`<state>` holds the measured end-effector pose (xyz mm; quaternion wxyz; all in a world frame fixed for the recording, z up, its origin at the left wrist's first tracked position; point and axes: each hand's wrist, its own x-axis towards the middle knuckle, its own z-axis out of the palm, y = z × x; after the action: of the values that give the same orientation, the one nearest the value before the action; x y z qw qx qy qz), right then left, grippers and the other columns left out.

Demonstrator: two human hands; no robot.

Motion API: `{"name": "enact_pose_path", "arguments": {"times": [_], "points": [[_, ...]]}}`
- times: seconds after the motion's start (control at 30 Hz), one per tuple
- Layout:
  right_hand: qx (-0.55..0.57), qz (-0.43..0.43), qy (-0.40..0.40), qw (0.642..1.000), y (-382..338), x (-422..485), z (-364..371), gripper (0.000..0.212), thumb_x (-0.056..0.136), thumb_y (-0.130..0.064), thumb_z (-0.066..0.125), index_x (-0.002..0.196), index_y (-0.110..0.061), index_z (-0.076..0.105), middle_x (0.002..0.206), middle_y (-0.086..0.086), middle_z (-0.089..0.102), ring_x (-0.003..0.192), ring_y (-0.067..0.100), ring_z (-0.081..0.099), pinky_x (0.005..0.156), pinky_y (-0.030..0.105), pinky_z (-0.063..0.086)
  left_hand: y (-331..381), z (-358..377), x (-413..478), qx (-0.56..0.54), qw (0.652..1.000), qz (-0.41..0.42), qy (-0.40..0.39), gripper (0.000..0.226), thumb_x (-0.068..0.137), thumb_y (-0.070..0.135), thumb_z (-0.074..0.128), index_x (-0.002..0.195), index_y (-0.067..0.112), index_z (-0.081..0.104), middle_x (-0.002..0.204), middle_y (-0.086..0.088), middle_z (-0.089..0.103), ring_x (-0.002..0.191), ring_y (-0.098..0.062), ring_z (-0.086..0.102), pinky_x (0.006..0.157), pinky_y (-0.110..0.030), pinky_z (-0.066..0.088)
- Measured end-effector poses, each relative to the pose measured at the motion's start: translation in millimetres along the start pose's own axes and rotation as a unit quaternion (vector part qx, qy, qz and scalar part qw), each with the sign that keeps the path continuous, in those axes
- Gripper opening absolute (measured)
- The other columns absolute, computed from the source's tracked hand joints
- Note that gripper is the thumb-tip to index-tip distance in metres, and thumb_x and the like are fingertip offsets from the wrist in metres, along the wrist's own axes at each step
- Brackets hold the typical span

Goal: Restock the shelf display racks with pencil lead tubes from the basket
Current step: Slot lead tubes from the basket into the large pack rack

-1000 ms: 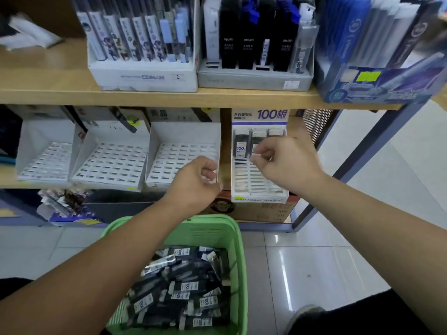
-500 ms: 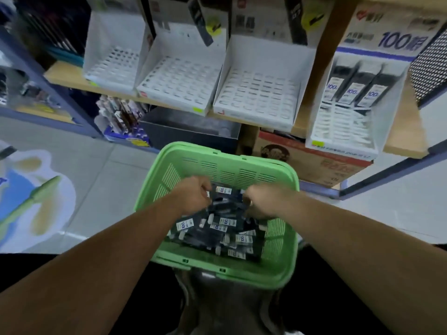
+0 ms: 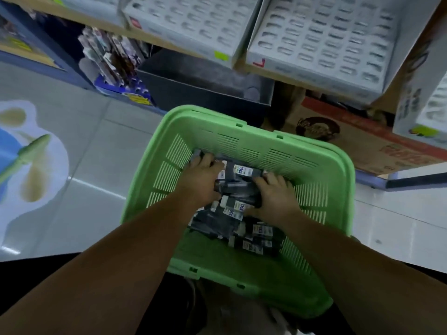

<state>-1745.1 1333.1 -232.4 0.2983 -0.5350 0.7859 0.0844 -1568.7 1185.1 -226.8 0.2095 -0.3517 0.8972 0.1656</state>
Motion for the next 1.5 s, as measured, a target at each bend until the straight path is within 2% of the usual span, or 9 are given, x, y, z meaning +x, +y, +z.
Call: {"name": "enact_pose_path", "arguments": {"times": [0.27, 0.47, 0.6, 0.8, 0.93, 1.0, 1.2, 1.33, 1.5], "points": [[0.003, -0.037, 0.043, 0.998, -19.7, 13.7, 6.4, 0.084, 0.084, -0.065, 0.070, 0.153, -0.034, 0.034, 0.138, 0.009, 0.039, 0.130, 0.034, 0.037, 0.109, 0.046, 0.037, -0.5, 3.9, -7.4, -0.086, 0.995, -0.043, 0.021, 0.063, 0.085, 0.040, 0.080, 0.138, 0.022, 0.053, 0.131, -0.008, 0.061, 0.121, -0.031, 0.056, 0.094, -0.040, 0.050], [0.072, -0.065, 0.056, 0.994, -25.0, 21.8, 3.0, 0.040, 0.098, -0.040, 0.065, 0.131, -0.018, 0.057, 0.121, 0.011, 0.056, 0.118, 0.035, 0.050, 0.091, 0.042, 0.043, -14.3, 3.3, -24.0, -0.212, 0.972, -0.097, -0.035, 0.078, 0.078, 0.027, 0.089, 0.146, 0.023, 0.049, 0.135, -0.007, 0.063, 0.116, -0.028, 0.064, 0.099, -0.044, 0.055], [0.091, -0.050, -0.001, 0.995, -22.3, 25.0, -5.3, 0.049, 0.094, -0.033, 0.072, 0.138, -0.022, 0.053, 0.128, 0.010, 0.056, 0.121, 0.033, 0.053, 0.097, 0.041, 0.048, -12.8, 7.9, -26.7, -0.231, 0.969, -0.087, -0.020, 0.070, 0.080, 0.016, 0.086, 0.141, 0.019, 0.053, 0.134, -0.007, 0.063, 0.117, -0.030, 0.064, 0.099, -0.042, 0.055], [0.071, -0.044, -0.015, 0.996, -19.7, 19.9, -6.1, 0.049, 0.092, -0.024, 0.072, 0.137, -0.020, 0.053, 0.126, 0.010, 0.057, 0.122, 0.031, 0.053, 0.094, 0.041, 0.050, -18.6, 6.9, -26.3, -0.304, 0.947, -0.096, -0.032, 0.043, 0.084, 0.019, 0.084, 0.124, 0.014, 0.066, 0.115, -0.008, 0.072, 0.096, -0.026, 0.070, 0.087, -0.040, 0.060], [0.093, -0.043, -0.050, 0.993, -20.7, 22.9, -11.1, 0.039, 0.092, -0.024, 0.070, 0.129, -0.017, 0.058, 0.124, 0.010, 0.052, 0.118, 0.031, 0.054, 0.097, 0.040, 0.049, -29.1, 6.9, -32.4, -0.373, 0.922, -0.095, -0.034, 0.040, 0.087, 0.012, 0.081, 0.123, 0.013, 0.066, 0.113, -0.006, 0.074, 0.096, -0.024, 0.073, 0.087, -0.044, 0.061], [0.102, -0.044, -0.060, 0.992, -19.5, 22.7, -12.9, 0.032, 0.094, -0.023, 0.067, 0.124, -0.016, 0.060, 0.123, 0.010, 0.053, 0.117, 0.031, 0.054, 0.096, 0.039, 0.048, -33.1, 8.0, -32.3, -0.391, 0.916, -0.094, -0.014, 0.045, 0.090, 0.015, 0.079, 0.132, 0.010, 0.064, 0.124, -0.008, 0.072, 0.107, -0.025, 0.071, 0.096, -0.048, 0.059], [0.154, -0.040, 0.009, 0.987, -19.9, 16.3, -3.7, 0.051, 0.098, -0.016, 0.062, 0.147, -0.025, 0.051, 0.135, 0.009, 0.051, 0.128, 0.031, 0.050, 0.099, 0.041, 0.050, -27.8, 3.2, -24.0, -0.312, 0.945, -0.096, 0.032, 0.050, 0.094, 0.019, 0.075, 0.141, 0.010, 0.062, 0.136, -0.016, 0.056, 0.114, -0.031, 0.063, 0.108, -0.042, 0.049], [0.041, -0.071, 0.078, 0.994, -17.3, 11.4, 2.7, 0.047, 0.094, -0.020, 0.070, 0.139, -0.027, 0.061, 0.119, 0.004, 0.048, 0.119, 0.027, 0.045, 0.095, 0.040, 0.044, -21.0, 5.7, -32.9, -0.216, 0.971, -0.080, 0.059, 0.066, 0.088, 0.020, 0.080, 0.147, 0.012, 0.053, 0.145, -0.012, 0.049, 0.117, -0.028, 0.060, 0.106, -0.040, 0.051], [0.072, -0.075, 0.059, 0.993, -20.5, 11.1, -4.8, 0.022, 0.092, -0.026, 0.070, 0.112, -0.020, 0.064, 0.111, 0.001, 0.055, 0.112, 0.024, 0.050, 0.091, 0.037, 0.046, -10.4, 3.4, -39.2, -0.132, 0.987, -0.060, 0.071, 0.070, 0.086, 0.031, 0.082, 0.146, 0.016, 0.048, 0.149, -0.009, 0.044, 0.120, -0.028, 0.056, 0.096, -0.041, 0.056]]}}
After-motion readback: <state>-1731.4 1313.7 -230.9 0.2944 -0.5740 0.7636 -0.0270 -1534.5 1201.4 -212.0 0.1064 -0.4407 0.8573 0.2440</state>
